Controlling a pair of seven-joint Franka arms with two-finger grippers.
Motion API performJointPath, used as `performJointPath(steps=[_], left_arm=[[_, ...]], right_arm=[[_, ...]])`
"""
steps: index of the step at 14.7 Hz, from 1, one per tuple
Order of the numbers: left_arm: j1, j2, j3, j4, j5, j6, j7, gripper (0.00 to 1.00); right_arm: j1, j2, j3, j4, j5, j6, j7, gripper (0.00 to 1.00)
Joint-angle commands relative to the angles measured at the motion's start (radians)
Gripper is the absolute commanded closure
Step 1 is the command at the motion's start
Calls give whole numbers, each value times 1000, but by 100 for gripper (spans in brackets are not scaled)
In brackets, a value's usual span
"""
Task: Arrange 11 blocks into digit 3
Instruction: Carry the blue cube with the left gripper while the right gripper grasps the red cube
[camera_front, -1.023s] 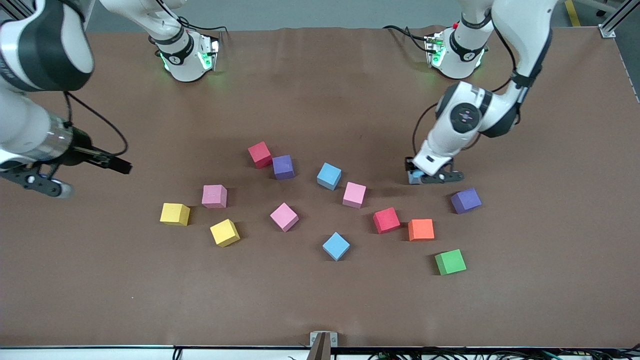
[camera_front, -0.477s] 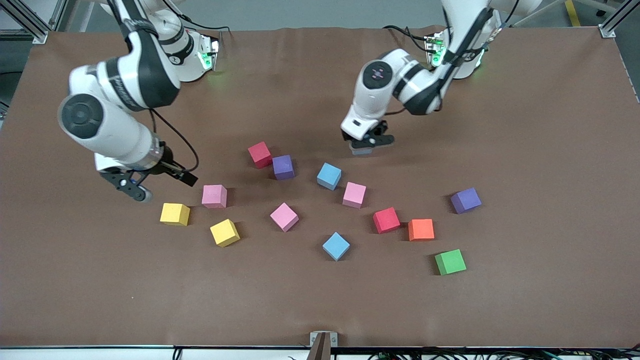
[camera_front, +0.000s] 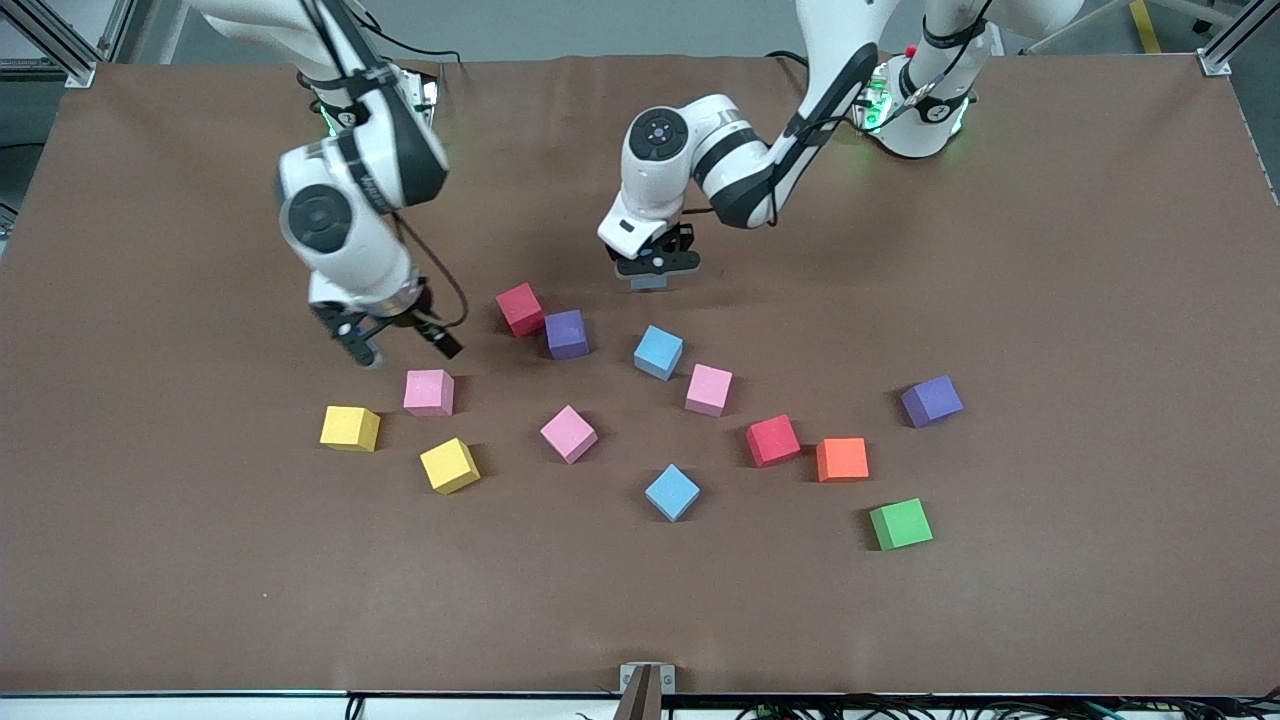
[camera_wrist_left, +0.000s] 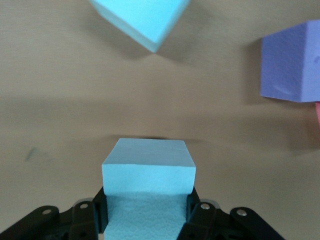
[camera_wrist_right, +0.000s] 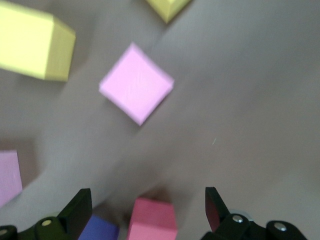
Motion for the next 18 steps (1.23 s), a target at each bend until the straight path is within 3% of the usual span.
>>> performJointPath(steps=[1,5,10,13,14,15,16,18], left_arm=[[-23,65,15,95,54,-28,-20,57],[-32,94,15,118,96,-29,-19,56],[-43,108,15,130,110,-29,-19,56],[-42,107,15,135,110,-55,-20,51],[-42,107,15,146,110,-72,-20,36],[-42,105,15,149,110,-86,-19,14],[-42,103,15,159,110,-101,-19,2],[-33,96,15,178,110,-144,-16,0]], right_arm=[[62,0,-8,-46,11,42,85,0],[147,54,-10,-60,12,112,191,0],[192,152,-10,-63,12,224,249,0],[201,158,-10,-74,12,224,251,0],[209,157,-10,-77,12,223,255,0],[213,157,-10,-77,12,224,272,0],[215,158,-10,-77,12,223,278,0],[215,158,-8,-77,12,211,279,4]])
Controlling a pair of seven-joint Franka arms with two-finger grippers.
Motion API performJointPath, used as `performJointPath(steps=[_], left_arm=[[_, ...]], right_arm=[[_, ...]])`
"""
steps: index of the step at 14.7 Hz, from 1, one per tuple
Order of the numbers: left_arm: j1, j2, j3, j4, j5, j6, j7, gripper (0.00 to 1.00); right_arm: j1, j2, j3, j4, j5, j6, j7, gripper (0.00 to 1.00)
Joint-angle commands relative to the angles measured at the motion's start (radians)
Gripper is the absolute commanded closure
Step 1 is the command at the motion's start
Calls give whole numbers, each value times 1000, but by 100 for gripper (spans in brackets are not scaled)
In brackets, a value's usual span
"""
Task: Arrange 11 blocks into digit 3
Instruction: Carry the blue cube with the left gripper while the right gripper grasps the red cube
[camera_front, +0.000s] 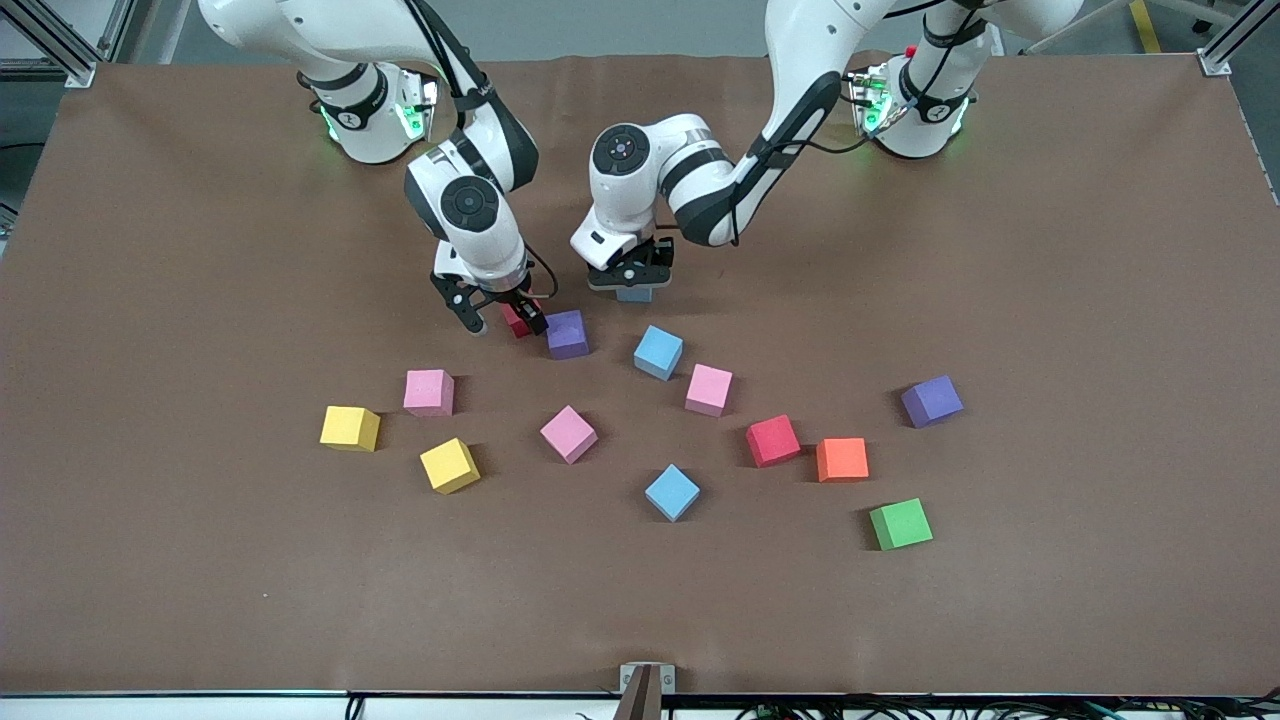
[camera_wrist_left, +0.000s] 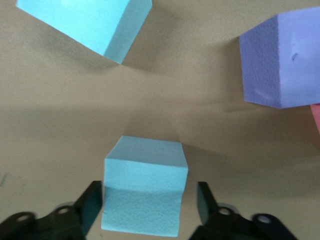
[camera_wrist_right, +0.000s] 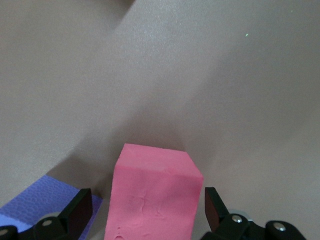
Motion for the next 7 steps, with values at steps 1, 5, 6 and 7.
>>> performJointPath(steps=[1,5,6,7], left_arm=[[3,-6,9,50,25,-74,-6,0],[78,-32,9,87,25,-95,103,1],[101,-32,9,98,25,-95,150,1],[122,-31,9,109,27,-95,200,1]], right_arm=[[12,-18,-10,-23,12,-4,19,14],[-12,-23,-10,-23,12,-39,26,97],[-18,-30,-11,-23,12,-47,47,100],[-25,-35,-11,-24,12,-47,70,100]])
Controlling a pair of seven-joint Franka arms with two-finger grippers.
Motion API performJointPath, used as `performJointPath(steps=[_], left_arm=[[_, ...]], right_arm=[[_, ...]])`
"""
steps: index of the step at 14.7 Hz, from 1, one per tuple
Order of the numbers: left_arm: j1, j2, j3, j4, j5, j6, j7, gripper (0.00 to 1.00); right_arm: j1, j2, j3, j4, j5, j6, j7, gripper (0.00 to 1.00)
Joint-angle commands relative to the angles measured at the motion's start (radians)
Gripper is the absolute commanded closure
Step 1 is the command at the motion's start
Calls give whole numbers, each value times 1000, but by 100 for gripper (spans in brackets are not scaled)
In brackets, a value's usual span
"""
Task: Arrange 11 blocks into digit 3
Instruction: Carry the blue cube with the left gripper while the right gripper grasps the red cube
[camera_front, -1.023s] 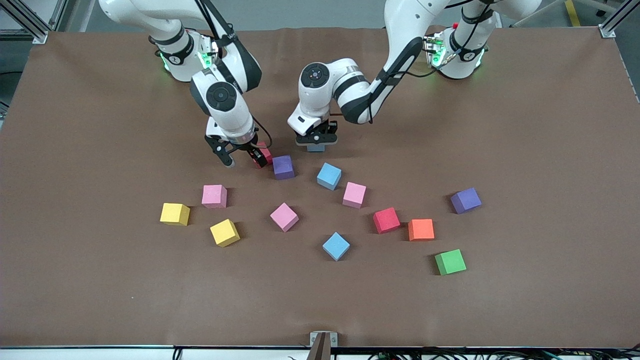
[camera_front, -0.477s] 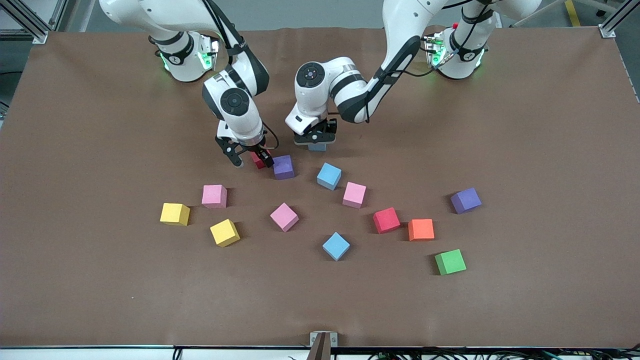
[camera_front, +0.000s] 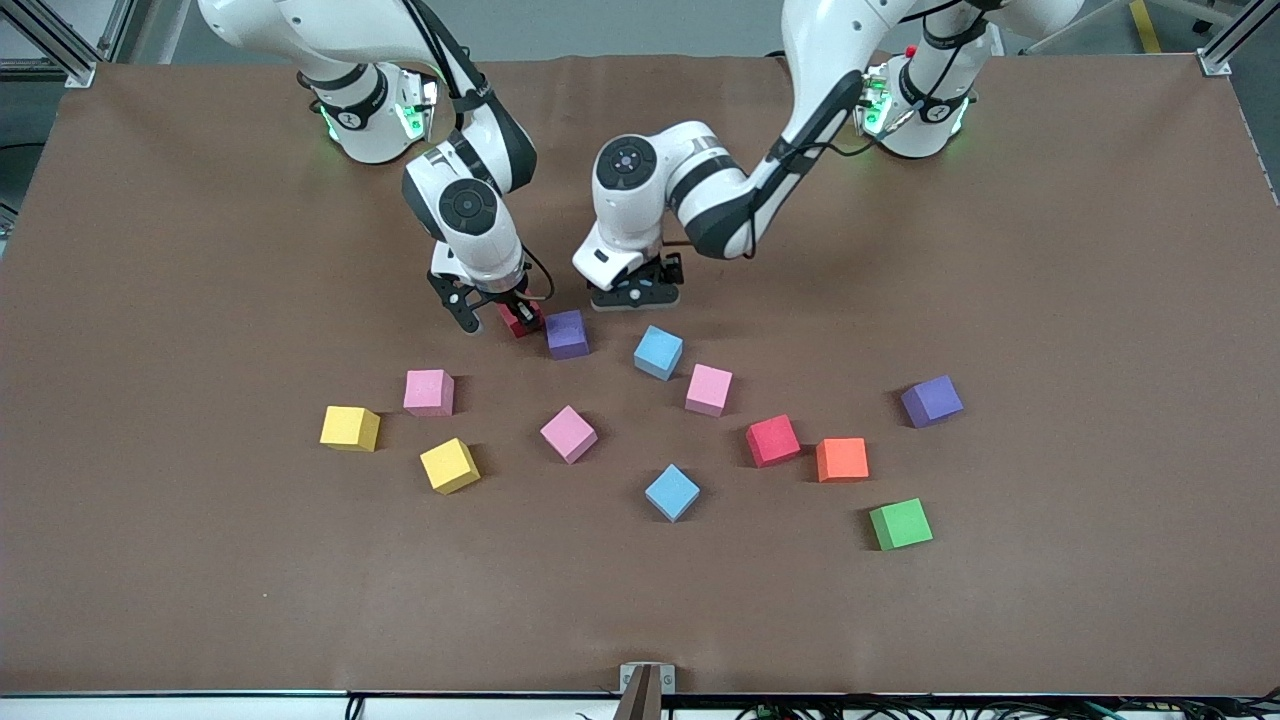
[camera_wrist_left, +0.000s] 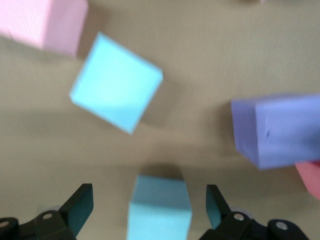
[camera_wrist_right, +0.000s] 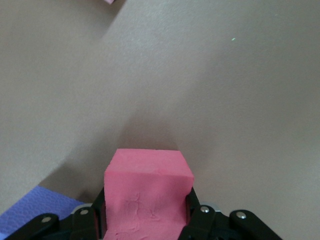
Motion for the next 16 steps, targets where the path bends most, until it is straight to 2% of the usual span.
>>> performJointPath(steps=[1,4,8,16], left_arm=[[56,-9,-3,34,22,-25,128,1],[75,31,-3,80,24,-12,283,1],[70,97,-3,80,123,59,276,1],[75,139,-3,80,197,142,280,1]], right_arm=[[-19,-32,0,-23,11,-12,81,100],[-19,-49,0,-23,11,-9,203,100],[-16,-51,0,-25,11,-15,360,100],[56,-38,2,-29,11,3,619,100]])
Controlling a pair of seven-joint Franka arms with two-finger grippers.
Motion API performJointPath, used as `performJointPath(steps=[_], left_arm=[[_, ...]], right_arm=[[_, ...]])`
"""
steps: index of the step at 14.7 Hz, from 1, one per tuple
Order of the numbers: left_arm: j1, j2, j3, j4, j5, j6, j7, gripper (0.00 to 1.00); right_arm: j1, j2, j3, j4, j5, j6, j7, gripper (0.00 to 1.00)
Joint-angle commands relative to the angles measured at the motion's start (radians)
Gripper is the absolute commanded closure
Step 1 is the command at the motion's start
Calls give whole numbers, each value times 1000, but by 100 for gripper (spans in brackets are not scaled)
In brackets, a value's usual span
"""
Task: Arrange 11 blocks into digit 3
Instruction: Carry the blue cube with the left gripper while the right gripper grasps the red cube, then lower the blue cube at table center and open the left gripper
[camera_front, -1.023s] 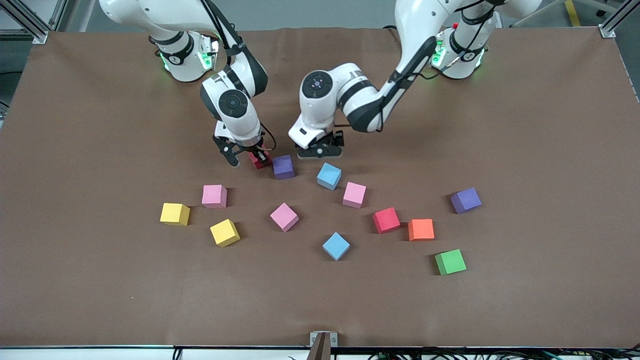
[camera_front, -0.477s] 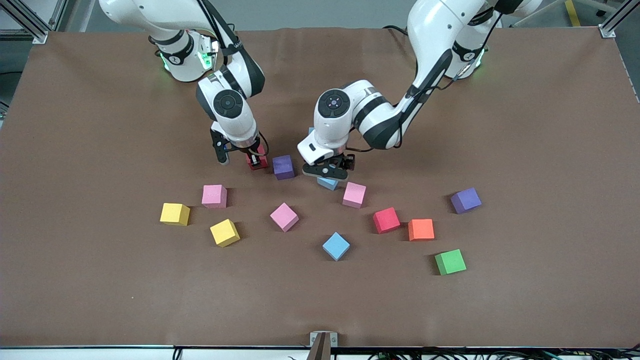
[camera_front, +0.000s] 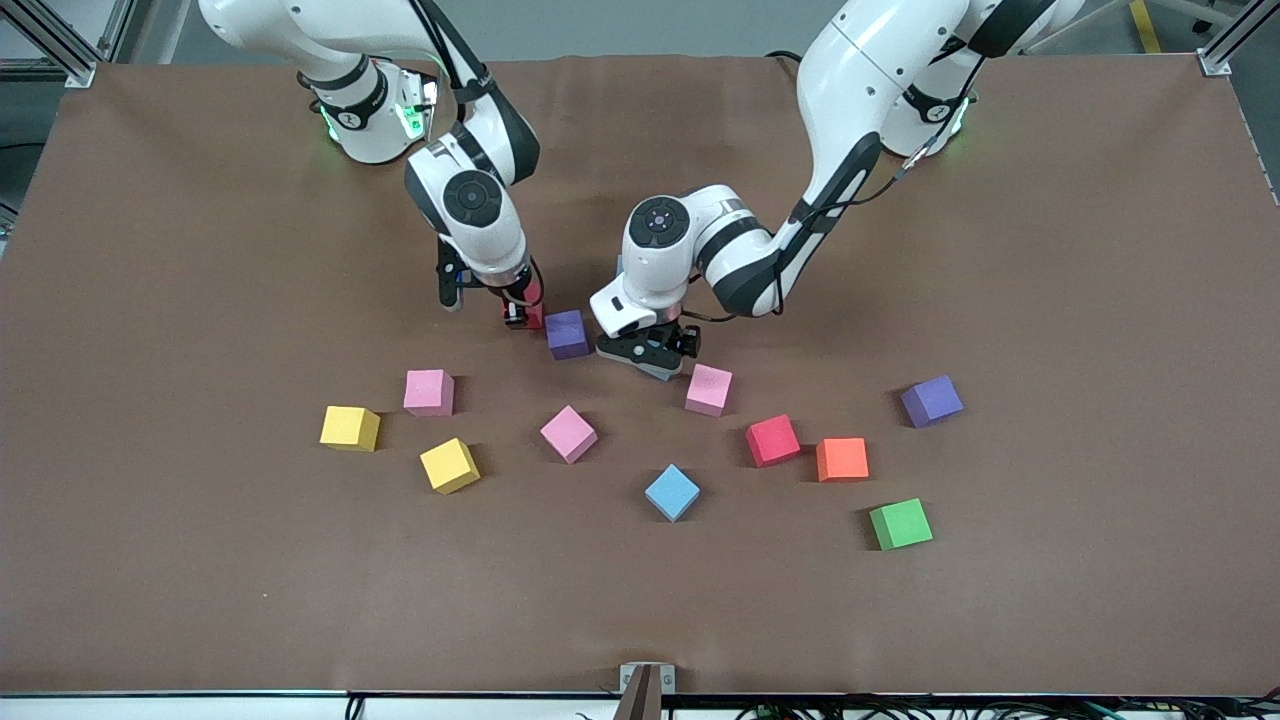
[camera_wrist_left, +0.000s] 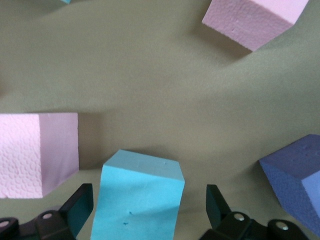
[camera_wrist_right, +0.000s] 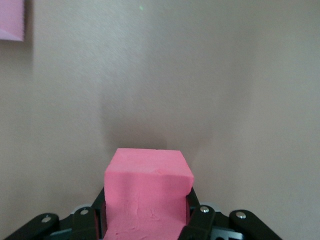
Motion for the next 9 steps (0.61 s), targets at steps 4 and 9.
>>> performJointPath(steps=[4,9], left_arm=[[-4,28,6,18,32,21,-4,20],[7,24,6,13,30,20,-67,56]], right_arm=[[82,-18,-1,-27,38,65,111,100],[161,40,-1,-18,51,140,185,100]])
